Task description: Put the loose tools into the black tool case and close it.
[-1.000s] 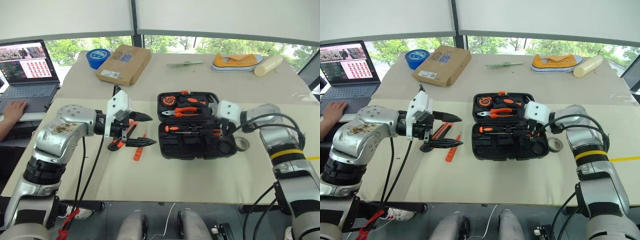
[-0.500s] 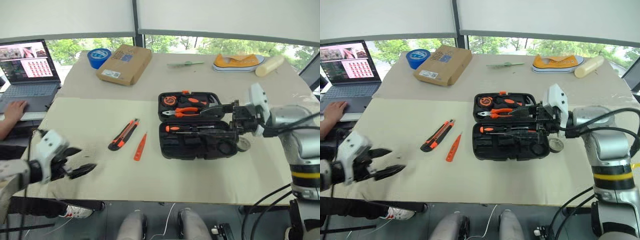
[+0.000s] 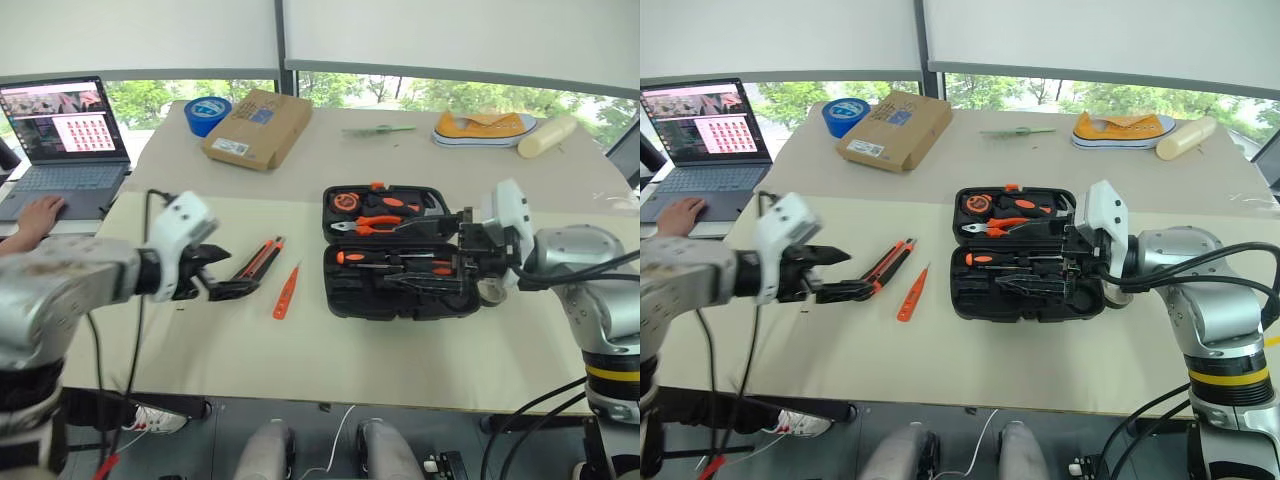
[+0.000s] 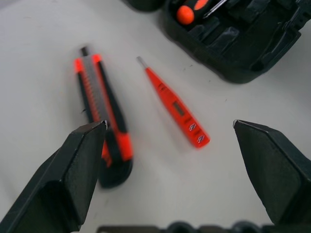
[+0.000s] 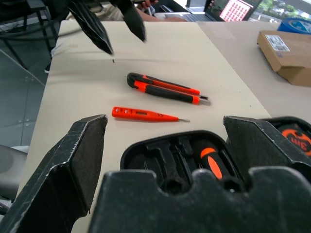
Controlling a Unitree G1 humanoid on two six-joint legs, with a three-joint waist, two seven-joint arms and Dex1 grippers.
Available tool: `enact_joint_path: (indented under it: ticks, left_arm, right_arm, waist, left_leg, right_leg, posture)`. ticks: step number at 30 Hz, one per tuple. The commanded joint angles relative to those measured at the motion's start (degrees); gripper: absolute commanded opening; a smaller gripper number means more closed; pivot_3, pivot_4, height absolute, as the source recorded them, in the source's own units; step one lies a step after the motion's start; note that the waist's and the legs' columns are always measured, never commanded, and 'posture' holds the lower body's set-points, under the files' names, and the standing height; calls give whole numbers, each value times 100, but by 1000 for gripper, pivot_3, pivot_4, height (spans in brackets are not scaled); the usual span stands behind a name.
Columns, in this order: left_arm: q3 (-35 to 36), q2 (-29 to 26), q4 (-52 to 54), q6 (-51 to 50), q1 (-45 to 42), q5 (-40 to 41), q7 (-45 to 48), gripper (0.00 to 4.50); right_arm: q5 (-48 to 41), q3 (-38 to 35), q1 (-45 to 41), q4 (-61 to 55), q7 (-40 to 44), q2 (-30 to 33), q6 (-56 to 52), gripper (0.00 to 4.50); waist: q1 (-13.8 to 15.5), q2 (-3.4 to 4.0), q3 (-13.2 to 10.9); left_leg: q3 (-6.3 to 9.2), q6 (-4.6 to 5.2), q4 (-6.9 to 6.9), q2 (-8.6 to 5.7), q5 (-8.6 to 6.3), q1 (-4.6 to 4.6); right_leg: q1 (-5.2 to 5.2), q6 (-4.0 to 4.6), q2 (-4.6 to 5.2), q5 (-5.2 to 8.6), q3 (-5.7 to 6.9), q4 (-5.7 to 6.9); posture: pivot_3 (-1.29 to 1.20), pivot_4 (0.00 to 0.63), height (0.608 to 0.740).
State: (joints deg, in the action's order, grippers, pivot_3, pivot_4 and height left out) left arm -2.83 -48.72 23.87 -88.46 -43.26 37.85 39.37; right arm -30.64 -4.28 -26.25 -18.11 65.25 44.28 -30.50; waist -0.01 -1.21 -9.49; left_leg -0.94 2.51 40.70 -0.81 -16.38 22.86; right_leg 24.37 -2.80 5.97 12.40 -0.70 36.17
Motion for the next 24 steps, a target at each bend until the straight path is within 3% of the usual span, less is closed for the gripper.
enact_joint_path:
  ticks: [1,8,15,21,24]
  left_arm:
    - [-577,279,-734,-404,-585,-118,-491,4500]
    - [-1328,909,-2279,-404,-1401,790,-1463,4500]
    - [-2211,1161,-2838,-404,-1807,1408,-2124,4500]
    - [-2638,1465,-3320,-404,-1831,1407,-2446,4500]
    - [-2745,1625,-3464,-404,-1822,1321,-2492,3810]
  right_arm:
    - [-169,-202,196,-455,-268,-16,-7,4449]
    - [-232,-353,594,-788,-665,-27,-37,4449]
    - [-274,-343,865,-1017,-939,-25,17,4449]
    - [-314,-389,1022,-1118,-1088,-28,75,4449]
    - [-324,-369,1044,-1158,-1148,-45,82,4500]
  waist:
    - [-27,0,0]
    - [-22,-3,-2]
    - [-4,-3,-2]
    - [1,-2,-2]
    - [43,0,0]
  left_leg:
    - [1,2,0,0,-1,0]
    - [15,4,2,-11,-1,1]
    - [20,1,3,-19,1,3]
    - [22,1,3,-23,2,-3]
    - [23,3,4,-27,3,-9]
  right_leg:
    - [1,-1,-1,1,-1,-3]
    - [1,-6,6,4,-4,1]
    - [1,-8,14,5,-4,1]
    - [-4,-9,15,6,-6,-1]
    - [-13,-13,20,8,-5,-9]
  posture:
    - [0,150,735]
    - [0,150,735]
    - [0,150,735]
    - [0,150,735]
    - [0,150,735]
